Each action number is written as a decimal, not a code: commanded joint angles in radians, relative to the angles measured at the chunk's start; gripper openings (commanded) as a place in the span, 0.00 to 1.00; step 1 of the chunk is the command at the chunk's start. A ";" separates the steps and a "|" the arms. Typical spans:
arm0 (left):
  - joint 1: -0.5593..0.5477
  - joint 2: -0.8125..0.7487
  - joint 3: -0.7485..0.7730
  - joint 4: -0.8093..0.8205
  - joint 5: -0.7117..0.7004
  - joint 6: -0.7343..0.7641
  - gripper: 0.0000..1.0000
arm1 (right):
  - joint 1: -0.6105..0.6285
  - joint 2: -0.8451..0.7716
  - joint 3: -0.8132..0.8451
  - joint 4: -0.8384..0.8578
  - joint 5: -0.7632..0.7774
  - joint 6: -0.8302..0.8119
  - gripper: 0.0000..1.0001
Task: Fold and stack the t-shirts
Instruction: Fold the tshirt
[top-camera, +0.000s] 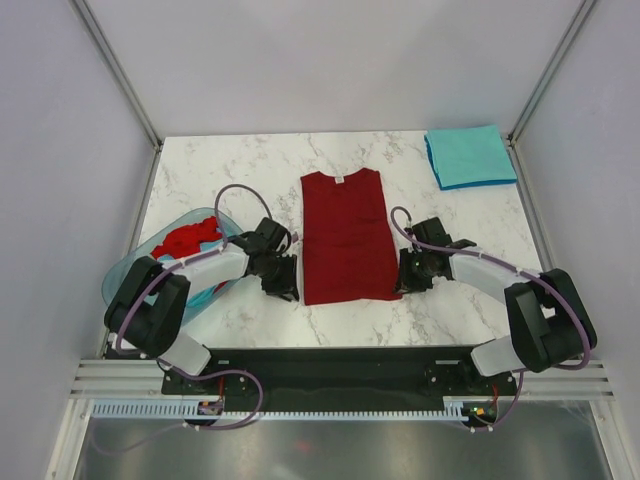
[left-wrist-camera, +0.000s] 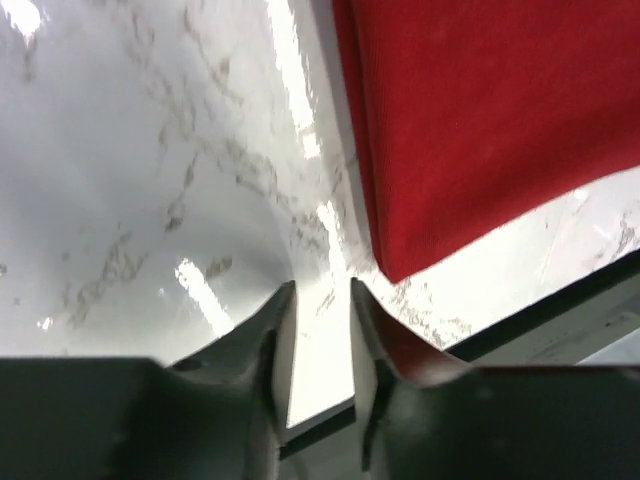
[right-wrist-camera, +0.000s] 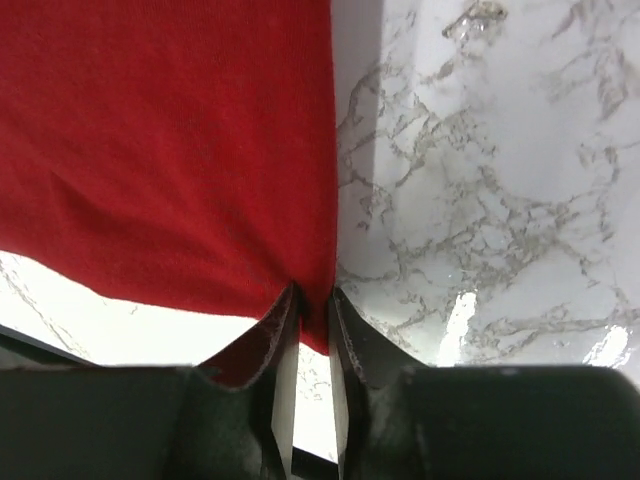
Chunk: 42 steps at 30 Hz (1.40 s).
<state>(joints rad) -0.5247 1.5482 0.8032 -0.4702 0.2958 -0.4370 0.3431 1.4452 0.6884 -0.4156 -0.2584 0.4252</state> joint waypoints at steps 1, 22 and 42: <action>-0.006 -0.103 -0.016 -0.007 -0.029 -0.011 0.38 | 0.010 -0.025 -0.009 -0.029 0.077 0.052 0.27; 0.068 0.312 0.580 -0.062 -0.081 0.257 0.40 | 0.008 0.126 0.365 -0.127 0.179 -0.017 0.44; 0.109 0.474 0.703 -0.062 -0.132 0.202 0.02 | 0.010 0.155 0.361 -0.094 0.188 -0.020 0.42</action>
<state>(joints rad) -0.4469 2.0117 1.4746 -0.5423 0.1856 -0.2043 0.3515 1.5875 1.0237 -0.5323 -0.0807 0.4076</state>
